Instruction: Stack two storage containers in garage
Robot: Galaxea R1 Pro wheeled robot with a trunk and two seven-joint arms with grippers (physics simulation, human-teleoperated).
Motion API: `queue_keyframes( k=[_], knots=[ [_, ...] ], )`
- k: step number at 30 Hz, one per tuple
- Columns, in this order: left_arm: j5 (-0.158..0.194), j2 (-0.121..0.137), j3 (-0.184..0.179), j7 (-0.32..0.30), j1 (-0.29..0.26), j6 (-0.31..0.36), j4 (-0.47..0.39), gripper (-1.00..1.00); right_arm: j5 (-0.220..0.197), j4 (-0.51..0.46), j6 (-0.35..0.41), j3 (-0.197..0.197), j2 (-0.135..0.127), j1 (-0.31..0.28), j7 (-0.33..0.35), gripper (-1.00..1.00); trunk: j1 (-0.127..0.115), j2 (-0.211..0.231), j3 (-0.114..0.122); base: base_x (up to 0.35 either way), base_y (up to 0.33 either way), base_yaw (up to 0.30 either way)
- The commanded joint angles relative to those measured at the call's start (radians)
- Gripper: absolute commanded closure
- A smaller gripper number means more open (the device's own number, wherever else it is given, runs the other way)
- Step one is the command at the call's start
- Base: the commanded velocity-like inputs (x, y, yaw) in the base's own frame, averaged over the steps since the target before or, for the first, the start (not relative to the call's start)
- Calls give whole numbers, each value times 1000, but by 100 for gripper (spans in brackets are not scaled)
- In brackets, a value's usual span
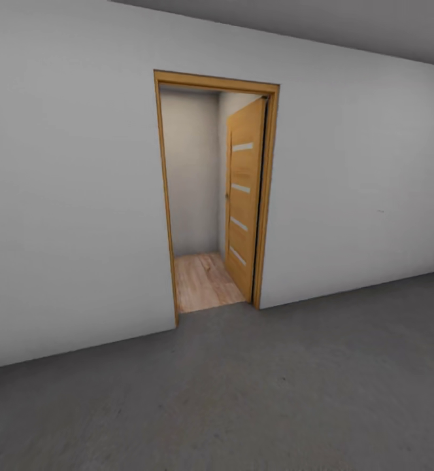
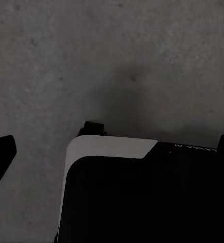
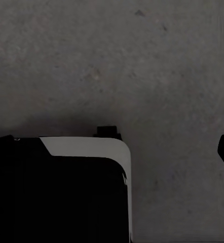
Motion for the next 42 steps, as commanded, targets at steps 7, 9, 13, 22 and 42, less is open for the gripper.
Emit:
queue_keyframes(
  k=[7,9,13,22,42],
  knots=[
    [9,0,-6,1,-1,-3,1,-100,-2,3,-6,0,1,-1,0,-100,0,-1,-1,7,0,-297],
    [9,0,-6,1,-1,-3,1,-100,-2,3,-5,0,1,-2,0,-100,0,-1,-1,80,0,-296],
    [9,0,-6,1,-1,-3,1,-100,-2,3,-4,0,1,-2,0,-100,0,-1,-1,162,-24,-271],
    [9,0,-6,1,-1,-3,1,-100,-3,3,0,0,-1,-1,-4,-100,0,-1,-1,276,-90,-59],
    [9,0,-6,2,-1,-3,1,-100,-4,3,-7,-1,-4,-2,-5,-100,0,-1,-1,299,-103,-1]
  ],
)
